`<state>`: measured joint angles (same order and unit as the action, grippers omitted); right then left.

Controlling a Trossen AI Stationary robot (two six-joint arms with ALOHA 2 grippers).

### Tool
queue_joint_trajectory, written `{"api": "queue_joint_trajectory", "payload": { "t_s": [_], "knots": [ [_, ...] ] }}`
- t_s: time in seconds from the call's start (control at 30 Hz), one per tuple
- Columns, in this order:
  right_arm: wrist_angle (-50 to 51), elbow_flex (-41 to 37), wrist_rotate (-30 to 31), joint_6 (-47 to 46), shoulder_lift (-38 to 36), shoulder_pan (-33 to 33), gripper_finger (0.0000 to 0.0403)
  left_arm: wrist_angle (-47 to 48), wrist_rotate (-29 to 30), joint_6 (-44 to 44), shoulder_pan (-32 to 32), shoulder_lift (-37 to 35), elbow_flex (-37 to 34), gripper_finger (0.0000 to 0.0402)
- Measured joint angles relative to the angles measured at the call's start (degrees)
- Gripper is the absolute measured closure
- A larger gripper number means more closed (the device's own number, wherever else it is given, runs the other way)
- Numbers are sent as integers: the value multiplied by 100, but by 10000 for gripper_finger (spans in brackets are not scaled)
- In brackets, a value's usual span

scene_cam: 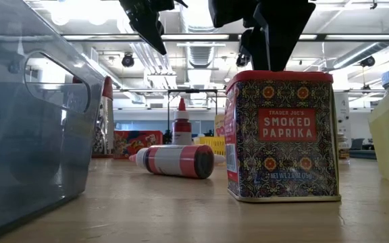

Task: Pick & Place Kitchen Items
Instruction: Put the brown seasoning bottle into the bottom yellow bin

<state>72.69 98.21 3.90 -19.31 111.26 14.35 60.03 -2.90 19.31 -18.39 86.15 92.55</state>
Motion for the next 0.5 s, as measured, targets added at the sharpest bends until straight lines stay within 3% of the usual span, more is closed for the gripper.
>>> {"api": "queue_joint_trajectory", "payload": {
  "t_s": [0.5],
  "knots": [
    [-155,-13,-290,18,-13,11,35,0,0,0,1,0,0,301]
  ]
}}
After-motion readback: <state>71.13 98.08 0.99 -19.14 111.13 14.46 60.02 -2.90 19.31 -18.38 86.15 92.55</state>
